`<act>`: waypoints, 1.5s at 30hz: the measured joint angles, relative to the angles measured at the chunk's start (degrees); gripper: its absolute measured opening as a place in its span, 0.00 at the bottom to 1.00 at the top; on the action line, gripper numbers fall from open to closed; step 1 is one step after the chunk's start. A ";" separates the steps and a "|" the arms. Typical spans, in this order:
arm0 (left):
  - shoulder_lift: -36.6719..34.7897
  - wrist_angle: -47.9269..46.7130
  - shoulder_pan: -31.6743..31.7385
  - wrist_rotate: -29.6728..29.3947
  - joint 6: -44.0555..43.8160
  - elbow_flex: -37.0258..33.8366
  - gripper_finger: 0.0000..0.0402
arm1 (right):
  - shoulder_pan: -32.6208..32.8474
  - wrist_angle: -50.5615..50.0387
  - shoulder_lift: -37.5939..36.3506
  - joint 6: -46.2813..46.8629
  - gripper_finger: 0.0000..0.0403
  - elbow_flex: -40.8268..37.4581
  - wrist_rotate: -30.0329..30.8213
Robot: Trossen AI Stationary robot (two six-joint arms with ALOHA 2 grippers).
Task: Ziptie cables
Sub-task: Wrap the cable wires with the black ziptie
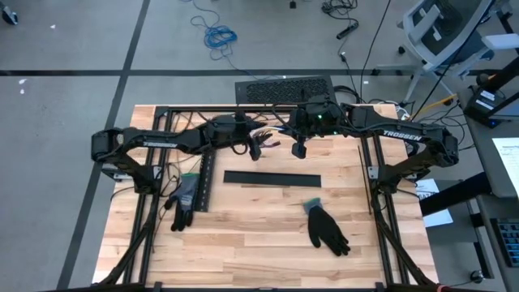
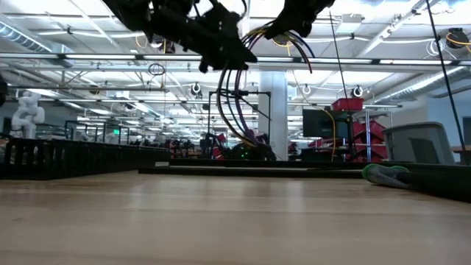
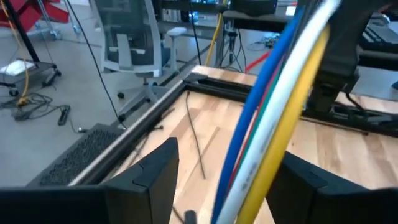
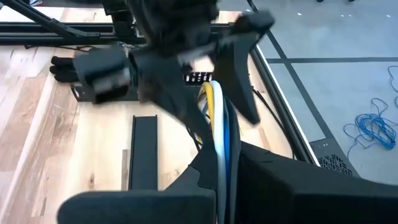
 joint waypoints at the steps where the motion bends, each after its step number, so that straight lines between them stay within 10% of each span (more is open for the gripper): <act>1: -0.75 -1.09 0.04 0.00 0.54 0.01 0.51 | 0.00 0.00 0.00 -0.09 0.00 0.00 0.00; 16: -17.69 -21.60 0.04 -4.64 7.11 0.02 0.51 | -0.74 -10.43 0.73 -2.53 0.00 -0.04 0.31; 31: -19.88 -29.81 -0.02 -6.62 7.25 0.02 0.51 | -0.29 -1.97 3.71 -4.56 0.04 -0.11 4.39; 45: -19.87 -32.03 -0.02 -6.57 6.40 -0.33 0.51 | 7.12 -14.30 6.78 5.82 0.57 -13.14 2.14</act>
